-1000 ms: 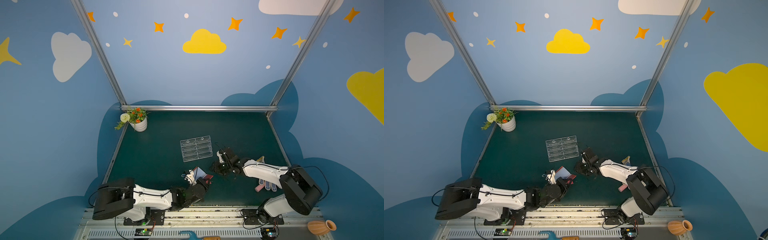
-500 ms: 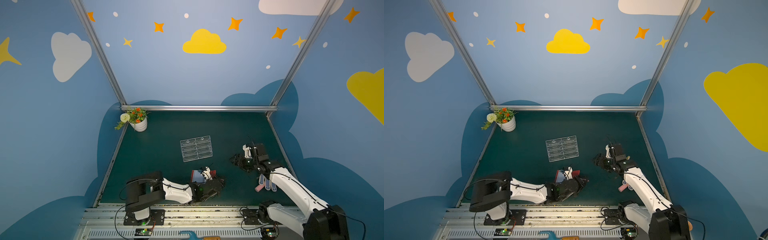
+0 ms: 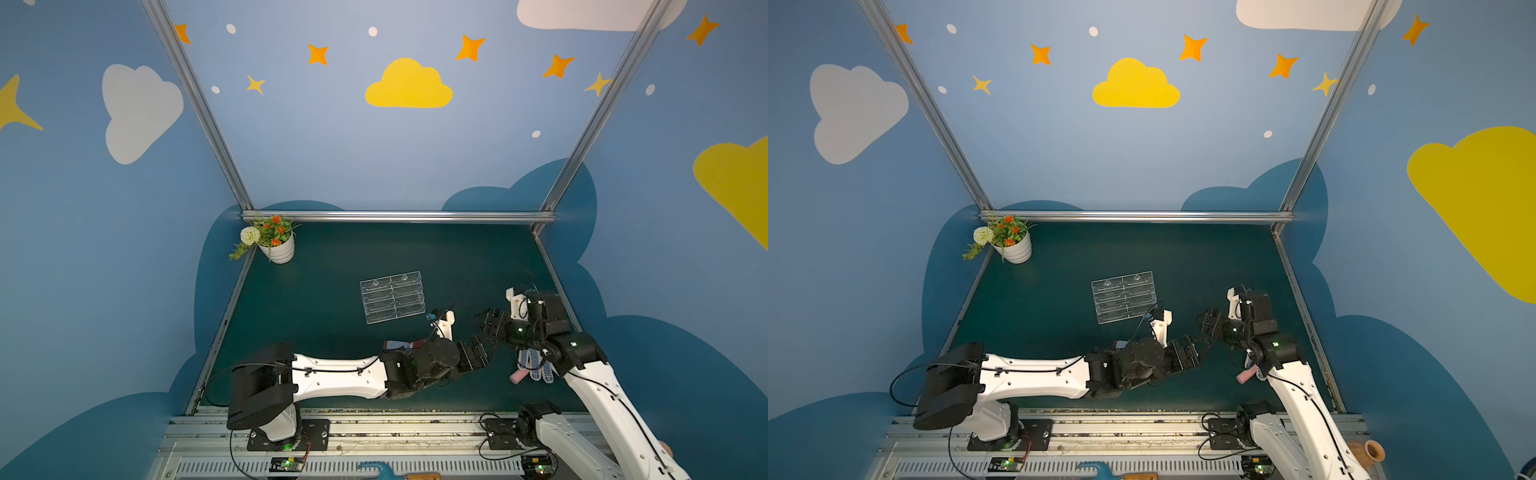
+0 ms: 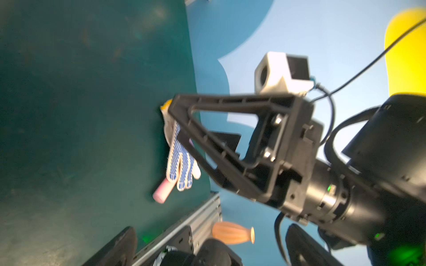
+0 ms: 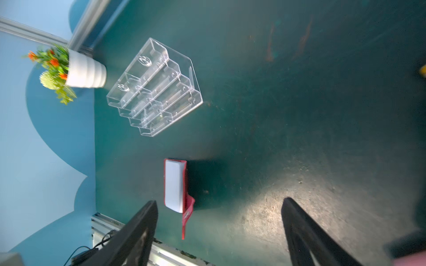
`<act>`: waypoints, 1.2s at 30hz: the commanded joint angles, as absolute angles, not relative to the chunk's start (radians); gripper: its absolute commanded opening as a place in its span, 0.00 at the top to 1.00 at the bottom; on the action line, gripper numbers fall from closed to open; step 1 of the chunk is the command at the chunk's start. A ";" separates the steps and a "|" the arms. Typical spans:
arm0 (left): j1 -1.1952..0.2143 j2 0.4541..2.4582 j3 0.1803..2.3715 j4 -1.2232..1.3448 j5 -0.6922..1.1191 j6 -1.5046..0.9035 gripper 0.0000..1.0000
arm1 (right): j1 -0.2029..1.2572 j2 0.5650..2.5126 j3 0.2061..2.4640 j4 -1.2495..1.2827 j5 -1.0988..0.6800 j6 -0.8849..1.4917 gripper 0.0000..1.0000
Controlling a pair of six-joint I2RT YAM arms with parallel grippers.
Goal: Take the credit cards out of the card holder
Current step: Rotate the card holder at the bottom-center of the table.
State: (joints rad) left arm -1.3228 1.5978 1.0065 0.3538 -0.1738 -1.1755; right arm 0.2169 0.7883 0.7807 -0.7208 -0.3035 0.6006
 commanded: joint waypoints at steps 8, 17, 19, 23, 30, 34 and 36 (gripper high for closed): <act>-1.273 1.401 0.941 0.035 -0.163 -1.015 0.00 | 0.161 0.691 0.874 -0.822 -0.411 0.630 0.16; -0.997 1.048 0.683 -0.207 -0.067 -0.994 0.00 | 0.211 0.725 0.782 -0.647 -0.577 0.716 0.16; -0.883 0.993 0.626 -0.209 0.057 -0.978 0.02 | 0.303 0.756 0.771 -0.610 -0.528 0.735 0.17; -0.713 0.939 0.586 -0.241 0.303 -0.912 0.11 | 0.528 0.862 0.780 -0.531 -0.422 0.762 0.21; -0.480 0.936 0.548 -0.265 0.572 -0.867 0.33 | 0.714 1.077 0.785 -0.380 -0.378 0.792 0.26; -0.456 0.954 0.532 -0.267 0.575 -0.853 0.33 | 0.783 1.176 0.798 -0.317 -0.364 0.807 0.28; -0.451 0.976 0.519 -0.241 0.579 -0.857 0.33 | 0.814 1.226 0.814 -0.300 -0.360 0.809 0.32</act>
State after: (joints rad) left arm -0.4599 0.9565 0.5400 -0.2432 0.5270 -0.8860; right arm 0.7822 1.1854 0.7811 -0.3683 -0.3817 0.7975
